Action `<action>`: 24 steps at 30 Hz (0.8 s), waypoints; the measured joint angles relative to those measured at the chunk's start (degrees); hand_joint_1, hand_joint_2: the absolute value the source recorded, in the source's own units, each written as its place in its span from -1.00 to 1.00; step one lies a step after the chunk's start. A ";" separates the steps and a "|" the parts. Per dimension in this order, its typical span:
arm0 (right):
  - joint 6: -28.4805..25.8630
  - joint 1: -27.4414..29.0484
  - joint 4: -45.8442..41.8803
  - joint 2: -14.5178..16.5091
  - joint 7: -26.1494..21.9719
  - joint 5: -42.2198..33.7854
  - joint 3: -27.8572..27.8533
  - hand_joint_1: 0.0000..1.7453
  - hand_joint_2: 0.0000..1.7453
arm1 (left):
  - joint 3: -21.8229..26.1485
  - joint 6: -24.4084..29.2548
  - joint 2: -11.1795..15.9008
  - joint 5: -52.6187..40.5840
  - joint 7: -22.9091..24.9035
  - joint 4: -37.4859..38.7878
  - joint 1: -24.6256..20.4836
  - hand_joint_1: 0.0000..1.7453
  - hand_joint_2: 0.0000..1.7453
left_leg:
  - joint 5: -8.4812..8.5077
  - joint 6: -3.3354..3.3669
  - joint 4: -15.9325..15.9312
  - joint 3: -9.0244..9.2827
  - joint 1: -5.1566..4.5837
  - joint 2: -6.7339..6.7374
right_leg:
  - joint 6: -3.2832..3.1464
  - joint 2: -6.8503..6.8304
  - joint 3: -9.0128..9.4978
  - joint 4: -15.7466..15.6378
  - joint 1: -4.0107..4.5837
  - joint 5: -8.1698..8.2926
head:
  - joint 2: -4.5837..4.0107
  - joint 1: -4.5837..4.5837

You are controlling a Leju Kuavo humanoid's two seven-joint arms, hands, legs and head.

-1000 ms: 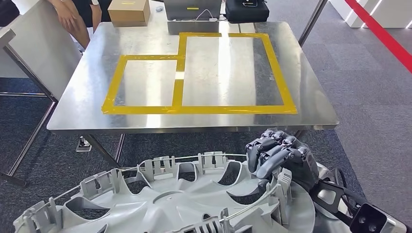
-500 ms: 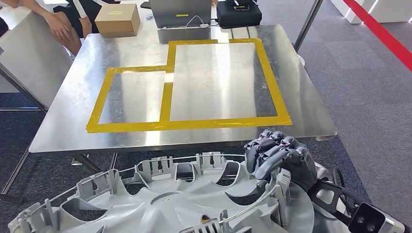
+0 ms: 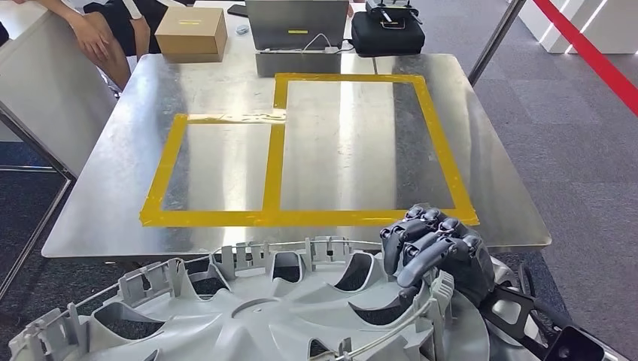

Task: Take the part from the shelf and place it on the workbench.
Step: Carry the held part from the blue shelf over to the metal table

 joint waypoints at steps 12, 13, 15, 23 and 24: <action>-0.16 -0.99 -0.42 -0.38 0.02 -0.52 0.07 1.00 1.00 | -0.01 0.01 0.22 0.10 0.00 -0.04 -0.52 -1.00 1.00 | -5.22 -3.24 10.28 -2.03 0.06 0.02 | -3.23 -0.04 6.35 -15.36 0.06 8.99 | -0.03 -0.77; -0.20 -1.08 -0.42 -0.38 0.02 -0.55 0.10 1.00 1.00 | -0.01 0.02 0.27 0.21 0.00 -0.04 -0.53 -1.00 1.00 | -6.66 -3.40 13.46 -4.71 0.11 0.03 | -3.28 0.02 6.64 -15.38 0.05 8.58 | -0.02 -0.79; -0.39 -1.07 -0.42 -0.38 0.02 -0.34 0.16 1.00 1.00 | 0.00 0.03 0.30 0.32 0.01 -0.04 -0.43 -1.00 1.00 | -7.23 -3.52 15.59 -8.10 0.15 0.04 | -3.25 0.14 7.55 -15.38 0.05 7.65 | -0.02 -0.79; -3.76 -0.78 -1.23 -0.95 0.01 2.95 0.75 1.00 1.00 | 0.04 0.52 0.78 0.78 0.32 -0.08 0.04 -1.00 1.00 | 3.35 -1.58 0.79 -4.53 -0.26 0.14 | -1.42 0.43 11.37 -15.35 0.28 4.49 | -0.02 -0.72; -4.61 -0.70 -1.34 -1.20 0.01 3.65 0.93 1.00 1.00 | 0.04 0.61 0.80 0.78 0.55 -0.09 0.07 -1.00 1.00 | 3.49 -1.29 0.51 -4.02 -0.12 0.15 | -1.21 0.38 11.07 -14.17 0.28 4.65 | -0.02 -0.68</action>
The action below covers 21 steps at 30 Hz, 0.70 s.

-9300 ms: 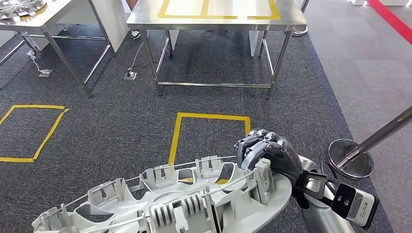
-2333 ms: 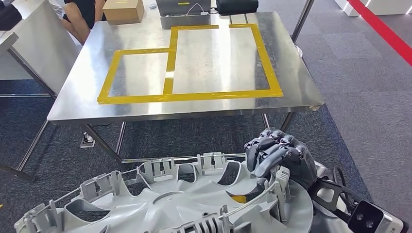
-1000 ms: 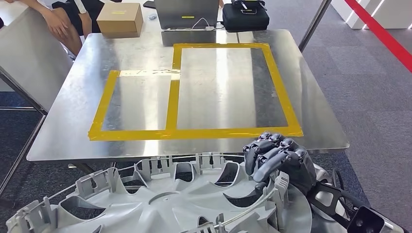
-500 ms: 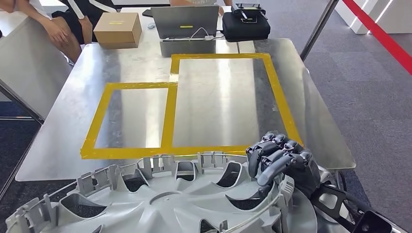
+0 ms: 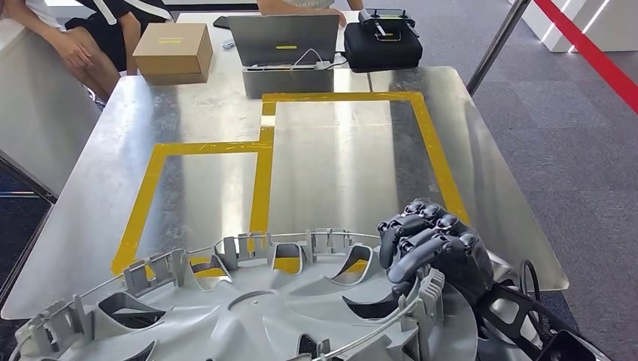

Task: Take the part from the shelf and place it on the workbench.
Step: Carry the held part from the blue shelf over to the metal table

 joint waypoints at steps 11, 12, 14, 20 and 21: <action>-9.59 1.78 -0.08 -7.95 -0.01 2.70 0.17 1.00 1.00 | 1.41 3.32 1.17 1.71 3.24 -0.42 0.45 -1.00 1.00 | -3.66 0.28 -0.68 4.62 0.17 -0.66 | 0.05 -0.46 -8.30 0.66 0.26 4.72 | 0.00 0.15; -9.41 2.17 -0.08 -8.96 -0.02 2.93 -1.18 1.00 1.00 | 1.72 3.70 1.55 1.94 3.46 -0.56 0.61 -1.00 1.00 | -3.80 -0.05 -0.68 4.85 0.16 -0.68 | -0.24 -0.56 -8.11 -0.25 0.41 5.17 | 0.00 0.10; -9.20 3.25 -0.08 -10.51 -0.01 5.82 -4.55 1.00 1.00 | 2.37 4.16 2.25 2.35 3.75 -0.82 0.95 -1.00 1.00 | -4.22 0.04 -0.70 5.12 0.04 -0.65 | -0.32 -0.57 -7.79 -0.47 0.45 5.83 | 0.00 0.04; -12.19 7.59 1.12 -13.30 0.84 19.98 -12.12 1.00 1.00 | 3.95 3.80 3.33 3.05 3.12 -1.34 1.40 -1.00 1.00 | -4.67 0.52 -1.93 5.82 -0.11 -0.55 | -0.77 -0.49 -7.32 -0.60 0.43 5.76 | 0.00 -0.01; -13.10 8.36 1.66 -13.60 1.11 22.02 -12.53 1.00 1.00 | 4.14 3.64 3.33 3.07 2.80 -1.37 1.47 -1.00 1.00 | -4.68 0.50 -2.04 5.90 -0.12 -0.52 | -0.86 -0.48 -7.32 -0.60 0.43 5.70 | 0.00 0.01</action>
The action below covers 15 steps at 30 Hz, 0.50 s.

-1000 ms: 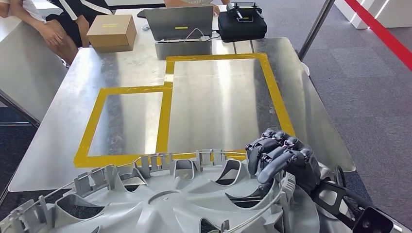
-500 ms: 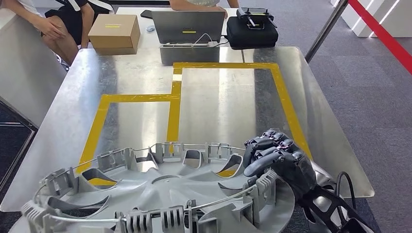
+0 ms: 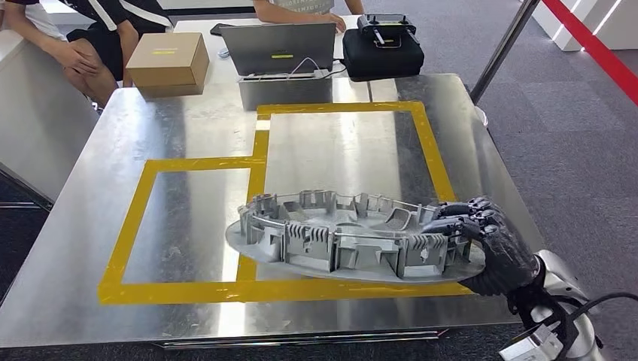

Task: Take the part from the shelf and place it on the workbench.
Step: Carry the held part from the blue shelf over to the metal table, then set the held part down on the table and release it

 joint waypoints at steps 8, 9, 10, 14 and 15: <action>-4.99 4.16 12.29 -5.12 -0.74 12.03 -0.90 1.00 1.00 | 1.03 -1.86 -0.24 -0.48 -2.53 -0.01 1.12 -1.00 1.00 | -0.14 -1.11 -0.30 0.27 0.02 0.16 | -0.19 0.16 0.16 0.04 0.03 -0.22 | 0.00 0.02; -5.21 3.81 14.81 -5.44 -0.70 13.44 -0.57 1.00 1.00 | 1.08 -1.97 -0.26 -0.65 -2.86 -0.01 1.22 -1.00 1.00 | -0.16 -1.19 -0.30 0.34 0.02 0.19 | -0.19 0.19 0.23 0.03 0.02 -0.23 | 0.00 0.03; -5.35 3.27 17.42 -5.63 -0.55 14.69 0.04 1.00 1.00 | 1.10 -2.10 -0.28 -0.84 -3.15 -0.01 1.29 -1.00 1.00 | -0.17 -1.22 -0.30 0.40 0.01 0.20 | -0.19 0.20 0.31 0.03 0.00 -0.25 | 0.00 0.04; -6.51 -3.34 28.65 -5.60 0.87 19.47 5.04 1.00 1.00 | 1.10 -2.68 -0.21 -1.81 -4.25 -0.01 1.54 -1.00 1.00 | -0.21 -1.27 -0.30 0.75 -0.05 0.52 | -0.15 0.46 0.59 0.02 -0.13 -0.23 | 0.00 0.03; -7.03 -6.11 31.91 -5.39 1.42 20.67 6.94 1.00 1.00 | 1.09 -2.83 -0.18 -2.23 -4.55 -0.01 1.52 -1.00 1.00 | -0.25 -1.29 -0.30 0.96 -0.06 0.65 | -0.13 0.56 0.76 0.00 -0.14 -0.23 | 0.00 0.03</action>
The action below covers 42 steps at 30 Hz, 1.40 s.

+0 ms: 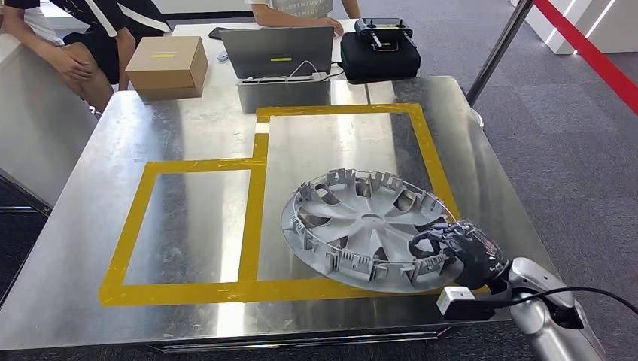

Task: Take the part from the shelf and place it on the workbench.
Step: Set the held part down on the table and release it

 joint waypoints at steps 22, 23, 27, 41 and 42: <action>-12.55 -36.30 51.07 20.46 13.72 15.55 25.40 0.50 0.50 | -0.97 -1.67 -0.22 -3.83 -3.28 0.47 -1.74 -1.00 1.00 | -0.26 -0.18 -0.01 1.69 -0.11 0.43 | 0.08 0.40 1.57 -0.02 -0.04 -0.15 | 0.00 0.01; -12.56 -36.47 51.69 20.83 13.74 15.63 25.66 0.00 0.00 | -0.97 -1.65 -0.32 -3.81 -3.30 0.52 -1.76 -1.00 1.00 | -0.28 -0.18 -0.01 1.70 -0.11 0.43 | 0.09 0.40 1.57 -0.03 -0.04 -0.16 | 0.00 0.00; -12.55 -36.47 53.83 21.77 13.88 15.65 26.42 -1.00 -1.00 | -0.98 -1.67 -0.74 -3.92 -3.46 0.62 -1.82 -1.00 1.00 | -0.33 -0.16 -0.01 1.65 -0.11 0.41 | 0.12 0.38 1.59 -0.11 -0.05 -0.20 | 0.00 0.02; -10.36 -35.36 56.21 23.56 11.56 13.40 26.19 -1.00 -1.00 | -1.08 -1.90 -1.93 -4.34 -4.14 0.65 -2.06 -1.00 -1.00 | -0.32 -0.15 0.01 1.25 -0.09 0.33 | 0.17 0.34 1.21 -0.14 -0.03 -0.19 | 0.00 0.01; -10.86 -35.22 56.17 23.55 11.04 12.89 25.85 -1.00 -1.00 | -1.07 -1.89 -1.97 -4.29 -4.14 0.65 -2.05 -1.00 -1.00 | -0.32 -0.15 0.01 1.21 -0.09 0.33 | 0.17 0.34 1.19 -0.14 -0.03 -0.19 | 0.00 0.01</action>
